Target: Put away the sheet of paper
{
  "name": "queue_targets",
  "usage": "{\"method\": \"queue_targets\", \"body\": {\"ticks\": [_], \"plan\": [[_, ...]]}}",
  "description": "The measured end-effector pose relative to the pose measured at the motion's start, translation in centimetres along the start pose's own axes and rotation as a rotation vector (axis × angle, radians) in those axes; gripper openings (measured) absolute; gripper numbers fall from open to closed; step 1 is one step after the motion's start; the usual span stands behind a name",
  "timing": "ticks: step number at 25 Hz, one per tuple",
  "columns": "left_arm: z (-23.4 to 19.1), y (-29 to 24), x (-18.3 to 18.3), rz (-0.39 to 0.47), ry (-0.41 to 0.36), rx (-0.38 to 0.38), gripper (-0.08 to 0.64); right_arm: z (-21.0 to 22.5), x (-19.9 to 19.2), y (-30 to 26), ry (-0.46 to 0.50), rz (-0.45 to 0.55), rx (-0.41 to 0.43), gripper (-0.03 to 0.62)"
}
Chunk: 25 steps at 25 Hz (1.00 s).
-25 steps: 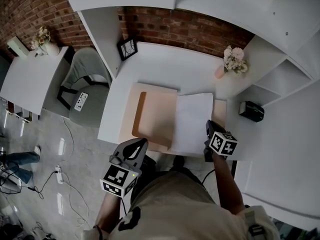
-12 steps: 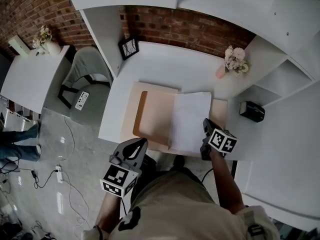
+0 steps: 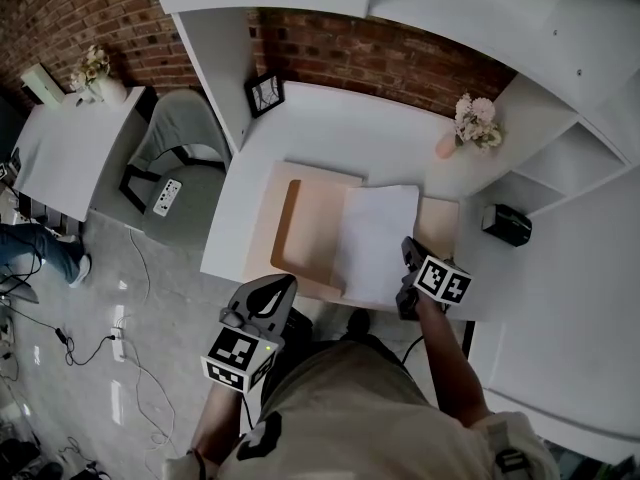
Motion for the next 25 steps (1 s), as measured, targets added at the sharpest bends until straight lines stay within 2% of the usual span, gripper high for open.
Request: {"method": "queue_targets", "body": {"ticks": [15, 25], "plan": [[-1.6, 2.4, -1.9, 0.031, 0.003, 0.007, 0.017, -2.0, -1.1, -1.7, -0.067, 0.004, 0.03, 0.028], [-3.2, 5.1, -3.2, 0.047, -0.015, -0.024, 0.017, -4.0, -2.1, -1.8, -0.089, 0.031, 0.005, 0.028]]}}
Point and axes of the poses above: the fingertips, and each gripper's own axes: y backward along the fingers, z to its right, x out of its top, the point moved 5 cm from there along y, backward along the fingers, and after that the axes turned 14 degrees about -z, right-handed, at the moved point
